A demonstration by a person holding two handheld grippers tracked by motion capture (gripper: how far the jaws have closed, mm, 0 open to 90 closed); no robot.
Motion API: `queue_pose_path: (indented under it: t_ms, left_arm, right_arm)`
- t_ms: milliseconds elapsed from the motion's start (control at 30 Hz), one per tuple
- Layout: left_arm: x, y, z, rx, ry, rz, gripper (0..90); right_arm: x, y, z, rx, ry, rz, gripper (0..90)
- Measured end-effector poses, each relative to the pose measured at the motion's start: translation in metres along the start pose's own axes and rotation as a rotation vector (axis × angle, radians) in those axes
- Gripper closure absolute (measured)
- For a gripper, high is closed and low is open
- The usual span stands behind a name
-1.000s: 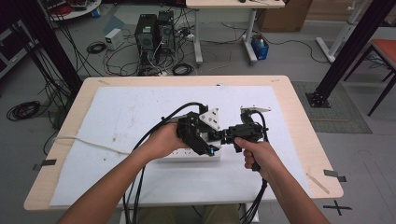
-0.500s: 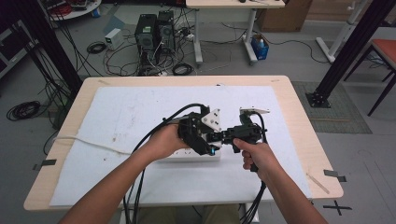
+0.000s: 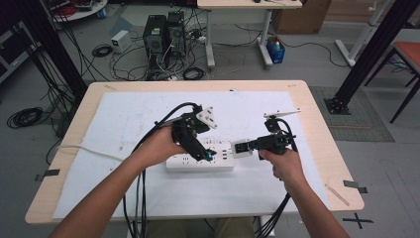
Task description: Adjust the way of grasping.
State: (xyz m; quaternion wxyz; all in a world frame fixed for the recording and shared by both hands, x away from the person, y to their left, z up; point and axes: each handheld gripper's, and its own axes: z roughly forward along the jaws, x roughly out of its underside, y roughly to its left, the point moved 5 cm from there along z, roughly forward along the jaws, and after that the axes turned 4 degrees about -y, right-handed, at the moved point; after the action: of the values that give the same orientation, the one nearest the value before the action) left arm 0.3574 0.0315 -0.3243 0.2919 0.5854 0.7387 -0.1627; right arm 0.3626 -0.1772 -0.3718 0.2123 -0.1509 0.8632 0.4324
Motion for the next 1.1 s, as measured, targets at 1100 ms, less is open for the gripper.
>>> queue_pose_path:
  t_ms: [1100]
  left_arm:
    - [0.148,0.065,-0.094,-0.102,0.338,-0.284,21.3]
  right_arm:
    - [-0.034,-0.003,-0.063,0.562,0.346,-0.617,62.1]
